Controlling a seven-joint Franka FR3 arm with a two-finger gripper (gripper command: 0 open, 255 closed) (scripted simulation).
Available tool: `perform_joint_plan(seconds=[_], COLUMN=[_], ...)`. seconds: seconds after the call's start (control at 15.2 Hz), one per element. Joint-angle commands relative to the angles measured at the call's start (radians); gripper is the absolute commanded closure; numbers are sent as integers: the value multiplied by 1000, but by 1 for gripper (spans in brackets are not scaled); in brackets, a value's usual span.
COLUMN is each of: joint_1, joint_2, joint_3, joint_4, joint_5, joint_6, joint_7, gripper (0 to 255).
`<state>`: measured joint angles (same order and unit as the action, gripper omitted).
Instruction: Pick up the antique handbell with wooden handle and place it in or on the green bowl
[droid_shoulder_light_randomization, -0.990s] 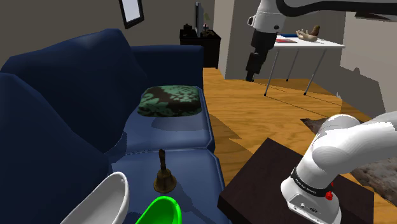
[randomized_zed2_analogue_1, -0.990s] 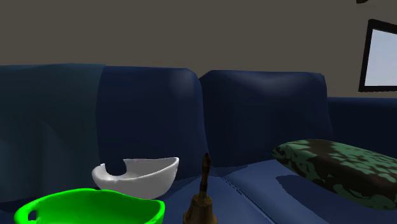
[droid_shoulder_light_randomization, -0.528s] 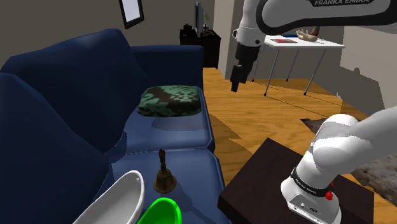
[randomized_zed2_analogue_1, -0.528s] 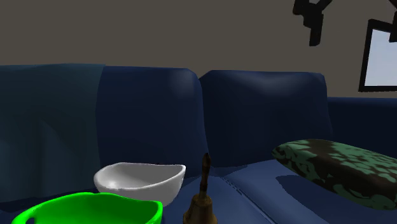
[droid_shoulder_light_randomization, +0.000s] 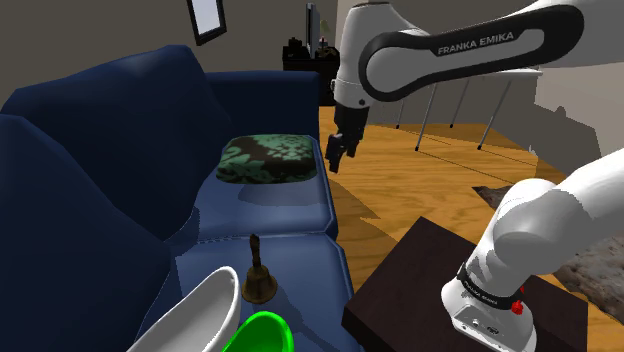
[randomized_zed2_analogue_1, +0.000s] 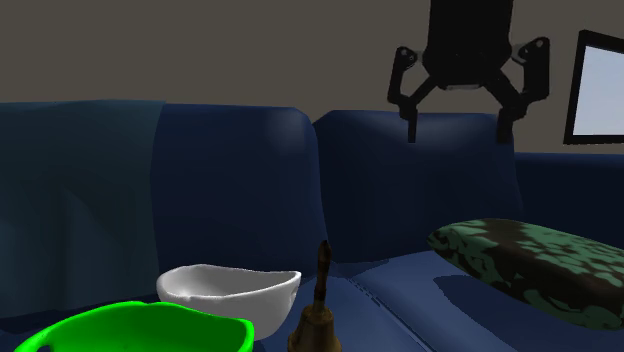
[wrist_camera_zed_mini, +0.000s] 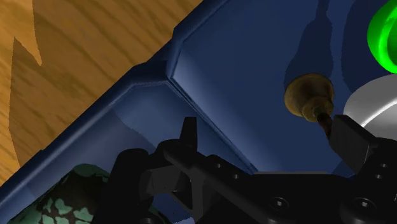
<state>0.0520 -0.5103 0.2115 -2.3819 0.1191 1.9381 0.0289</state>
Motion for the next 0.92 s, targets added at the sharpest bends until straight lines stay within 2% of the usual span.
perform_joint_plan(seconds=[0.0,0.46,0.86], joint_1=[6,21,37], joint_2=[54,279,501], joint_3=[29,127,190], joint_4=[-1,58,158], joint_5=[6,-17,-103], joint_6=[59,230,345], joint_7=[29,147,275], gripper=[0,0,0])
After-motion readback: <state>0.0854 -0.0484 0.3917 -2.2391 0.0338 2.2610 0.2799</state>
